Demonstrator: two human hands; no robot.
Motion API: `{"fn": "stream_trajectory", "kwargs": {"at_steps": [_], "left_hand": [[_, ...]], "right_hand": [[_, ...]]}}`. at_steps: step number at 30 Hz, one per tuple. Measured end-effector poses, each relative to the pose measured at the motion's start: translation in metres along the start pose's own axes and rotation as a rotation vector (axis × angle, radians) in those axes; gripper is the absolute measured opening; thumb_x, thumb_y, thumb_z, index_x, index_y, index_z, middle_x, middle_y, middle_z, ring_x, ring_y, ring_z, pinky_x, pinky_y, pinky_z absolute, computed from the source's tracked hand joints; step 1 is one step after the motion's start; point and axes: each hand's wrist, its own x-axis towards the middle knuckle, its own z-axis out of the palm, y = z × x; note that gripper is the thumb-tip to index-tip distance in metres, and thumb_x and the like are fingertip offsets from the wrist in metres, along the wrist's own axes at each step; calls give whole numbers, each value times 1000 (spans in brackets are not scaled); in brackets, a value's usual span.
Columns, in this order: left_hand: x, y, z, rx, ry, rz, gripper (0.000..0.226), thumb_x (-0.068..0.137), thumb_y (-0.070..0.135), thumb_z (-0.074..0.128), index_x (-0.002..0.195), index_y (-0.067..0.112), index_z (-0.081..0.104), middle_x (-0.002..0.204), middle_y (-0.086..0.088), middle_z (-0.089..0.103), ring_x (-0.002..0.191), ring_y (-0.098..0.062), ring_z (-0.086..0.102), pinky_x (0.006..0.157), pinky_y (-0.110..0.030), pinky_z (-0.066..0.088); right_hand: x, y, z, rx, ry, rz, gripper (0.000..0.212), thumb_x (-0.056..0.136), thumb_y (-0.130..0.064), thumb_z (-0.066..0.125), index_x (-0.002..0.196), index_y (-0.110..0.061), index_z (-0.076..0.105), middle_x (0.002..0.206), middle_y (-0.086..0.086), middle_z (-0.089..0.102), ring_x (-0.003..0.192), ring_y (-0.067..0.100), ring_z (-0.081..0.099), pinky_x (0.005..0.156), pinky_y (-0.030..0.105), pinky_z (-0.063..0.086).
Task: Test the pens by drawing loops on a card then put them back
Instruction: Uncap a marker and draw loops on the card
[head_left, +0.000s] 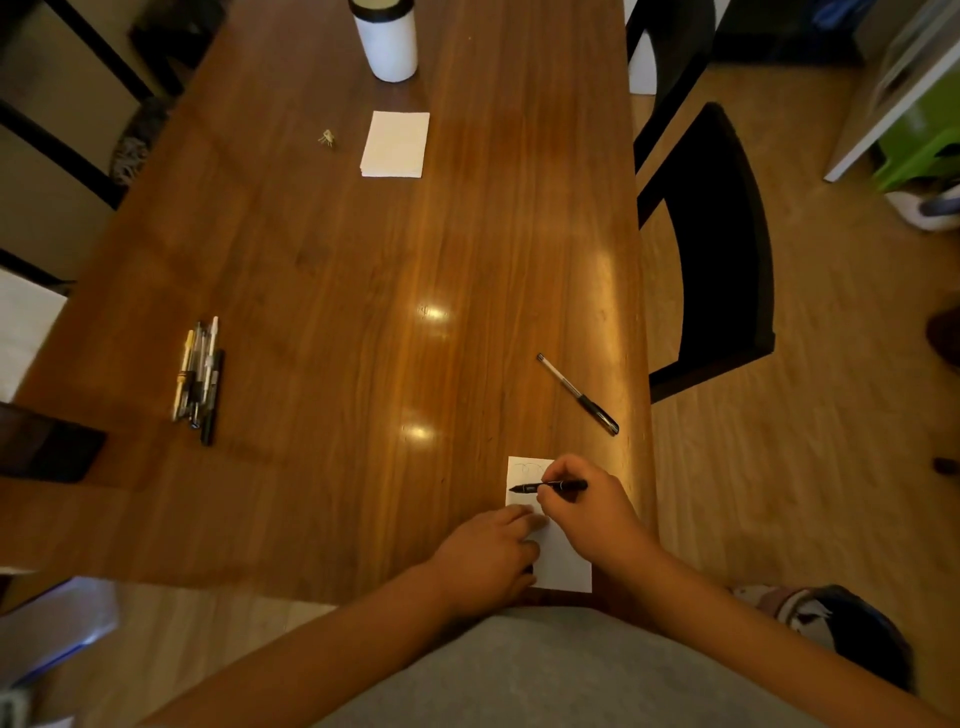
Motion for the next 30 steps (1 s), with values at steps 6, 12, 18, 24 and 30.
{"fn": "stream_trajectory", "kwargs": {"at_steps": [6,12,18,24,30], "left_hand": [[0,-2,2,16,-19,-3,41,98,37,48,127,11,60,152,-10,37,141,-26,28,110,-42,32],[2,0,1,25,-55,-19,40,99,38,47,128,14,58,156,-10,30,141,-28,26,108,-44,34],[4,1,-4,52,-97,-26,41,100,39,45,130,15,56,157,-9,27,141,-28,26,106,-44,36],[6,2,-5,44,-78,-21,39,99,39,44,125,14,61,155,-9,31,138,-26,29,103,-43,39],[5,0,-4,44,-98,-21,40,99,39,45,127,14,59,156,-10,27,140,-28,27,105,-45,37]], "right_hand": [[3,-2,-2,-6,20,8,18,90,-19,67,87,-32,56,95,-24,58,90,1,59,58,6,50],[0,0,-7,-42,73,-1,16,90,-20,67,86,-31,56,91,-23,61,86,-4,59,57,6,49],[-7,7,-10,-60,90,-9,16,90,-17,68,87,-28,57,98,-21,58,97,4,56,57,2,47],[-6,7,-5,-75,62,-21,19,90,-19,68,86,-32,55,102,-18,59,103,7,55,58,5,49],[-3,5,-6,-54,90,-4,16,91,-19,67,87,-29,56,105,-12,62,97,7,58,56,5,49]]}}
